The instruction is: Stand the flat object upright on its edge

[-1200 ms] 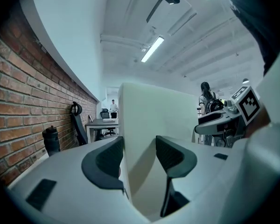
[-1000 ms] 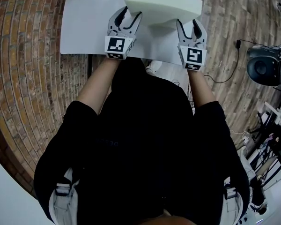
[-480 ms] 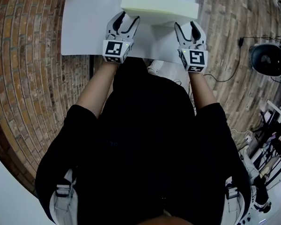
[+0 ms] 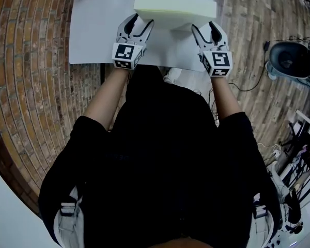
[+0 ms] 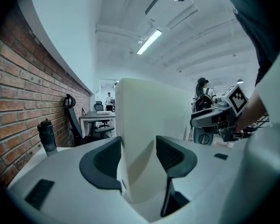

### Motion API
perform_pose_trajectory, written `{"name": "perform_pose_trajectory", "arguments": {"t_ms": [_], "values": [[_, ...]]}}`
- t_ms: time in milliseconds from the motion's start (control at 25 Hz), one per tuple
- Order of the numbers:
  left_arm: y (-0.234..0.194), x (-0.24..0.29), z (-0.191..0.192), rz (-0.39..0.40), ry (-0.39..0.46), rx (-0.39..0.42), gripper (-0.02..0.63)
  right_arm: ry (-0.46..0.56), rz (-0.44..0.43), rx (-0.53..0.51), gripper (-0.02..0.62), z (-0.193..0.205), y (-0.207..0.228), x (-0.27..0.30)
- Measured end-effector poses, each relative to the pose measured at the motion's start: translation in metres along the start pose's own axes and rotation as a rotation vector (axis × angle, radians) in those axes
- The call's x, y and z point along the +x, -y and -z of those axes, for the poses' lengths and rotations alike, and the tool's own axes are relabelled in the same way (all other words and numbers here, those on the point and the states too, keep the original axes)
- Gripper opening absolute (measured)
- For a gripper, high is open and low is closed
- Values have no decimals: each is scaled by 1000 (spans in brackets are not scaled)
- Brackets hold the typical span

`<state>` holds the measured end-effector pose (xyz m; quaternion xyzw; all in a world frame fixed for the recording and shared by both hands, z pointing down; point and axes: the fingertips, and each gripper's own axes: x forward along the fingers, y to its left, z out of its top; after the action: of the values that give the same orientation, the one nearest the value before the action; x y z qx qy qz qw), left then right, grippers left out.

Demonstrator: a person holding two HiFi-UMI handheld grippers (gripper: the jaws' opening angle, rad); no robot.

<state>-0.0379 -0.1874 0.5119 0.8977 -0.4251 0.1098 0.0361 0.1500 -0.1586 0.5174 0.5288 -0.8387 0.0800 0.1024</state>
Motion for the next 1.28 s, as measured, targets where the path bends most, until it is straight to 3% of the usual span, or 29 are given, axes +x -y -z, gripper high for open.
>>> {"name": "perform_pose_trajectory", "arguments": {"t_ms": [680,1040,1280], "values": [[-8,-10,-4,11,-20,-26,230,20,-11,19,296,-15,5,-9],[-4,-36,-31,2,26,-39,230,66,27,34,299,-31,12,-36],[17,-54,-56,58,63,-41,227,95,0,28,288,-58,4,-56]]}}
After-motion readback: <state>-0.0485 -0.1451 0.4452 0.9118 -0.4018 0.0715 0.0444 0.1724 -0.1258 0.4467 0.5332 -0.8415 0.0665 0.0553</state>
